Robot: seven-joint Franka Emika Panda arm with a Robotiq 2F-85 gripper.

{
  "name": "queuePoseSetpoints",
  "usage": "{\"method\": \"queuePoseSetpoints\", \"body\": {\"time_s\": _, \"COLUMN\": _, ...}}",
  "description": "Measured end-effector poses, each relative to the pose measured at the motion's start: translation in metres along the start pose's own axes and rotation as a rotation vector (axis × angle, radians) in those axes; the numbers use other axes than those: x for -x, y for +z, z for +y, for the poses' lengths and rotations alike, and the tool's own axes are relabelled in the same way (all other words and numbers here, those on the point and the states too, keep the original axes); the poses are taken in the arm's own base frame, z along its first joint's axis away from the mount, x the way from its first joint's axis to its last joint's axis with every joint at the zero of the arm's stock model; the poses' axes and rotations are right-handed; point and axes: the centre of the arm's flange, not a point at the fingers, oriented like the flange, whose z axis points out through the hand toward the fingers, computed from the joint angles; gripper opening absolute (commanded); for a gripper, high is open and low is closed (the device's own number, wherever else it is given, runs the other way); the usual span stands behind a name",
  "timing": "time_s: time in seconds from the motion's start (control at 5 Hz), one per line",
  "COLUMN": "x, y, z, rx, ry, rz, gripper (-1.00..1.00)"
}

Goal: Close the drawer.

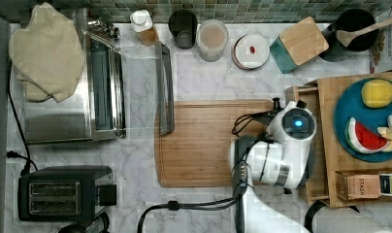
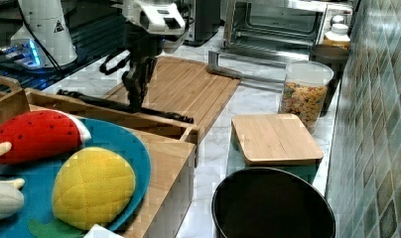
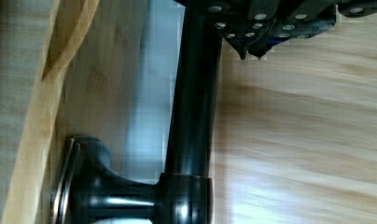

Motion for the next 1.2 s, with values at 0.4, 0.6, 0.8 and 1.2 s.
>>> {"method": "queuePoseSetpoints", "body": {"time_s": 0.4, "x": 0.004, "y": 0.002, "z": 0.058, "rx": 0.013, "ry": 0.079, "rz": -0.009, "gripper": -1.00}}
{"method": "queuePoseSetpoints", "body": {"time_s": 0.6, "x": -0.002, "y": 0.003, "z": 0.056, "rx": 0.016, "ry": 0.066, "rz": -0.019, "gripper": -1.00}}
{"method": "queuePoseSetpoints", "body": {"time_s": 0.8, "x": 0.001, "y": 0.001, "z": 0.059, "rx": -0.002, "ry": 0.073, "rz": -0.061, "gripper": -1.00}}
{"method": "queuePoseSetpoints", "body": {"time_s": 1.2, "x": -0.003, "y": -0.006, "z": 0.064, "rx": -0.007, "ry": 0.075, "rz": -0.078, "gripper": -1.00}}
